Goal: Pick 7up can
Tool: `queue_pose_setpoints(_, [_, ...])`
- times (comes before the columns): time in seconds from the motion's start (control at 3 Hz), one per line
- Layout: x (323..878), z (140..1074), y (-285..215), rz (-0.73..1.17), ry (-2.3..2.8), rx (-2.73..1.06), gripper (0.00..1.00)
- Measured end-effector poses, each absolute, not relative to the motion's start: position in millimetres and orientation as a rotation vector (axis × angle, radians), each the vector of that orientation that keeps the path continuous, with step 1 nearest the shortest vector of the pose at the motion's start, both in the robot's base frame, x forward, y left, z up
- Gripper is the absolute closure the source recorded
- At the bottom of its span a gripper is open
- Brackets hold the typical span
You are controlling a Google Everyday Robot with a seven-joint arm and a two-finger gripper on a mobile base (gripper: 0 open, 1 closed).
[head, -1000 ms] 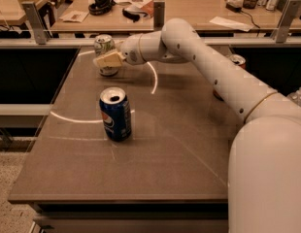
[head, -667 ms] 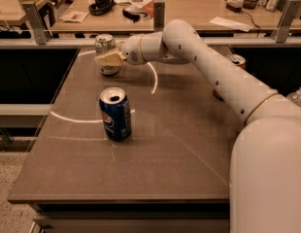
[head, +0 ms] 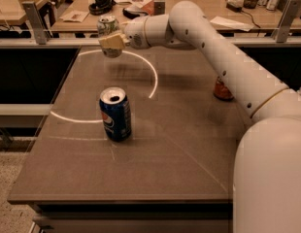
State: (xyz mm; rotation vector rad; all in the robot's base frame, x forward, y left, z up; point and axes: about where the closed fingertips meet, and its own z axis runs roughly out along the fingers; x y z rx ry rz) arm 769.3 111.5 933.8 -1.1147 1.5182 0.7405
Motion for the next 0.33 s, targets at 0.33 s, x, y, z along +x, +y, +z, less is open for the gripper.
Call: queue_pose_setpoints(0.33, [770.3, 936.2, 108.8, 0.737, 1.517, -1.116, 1.0])
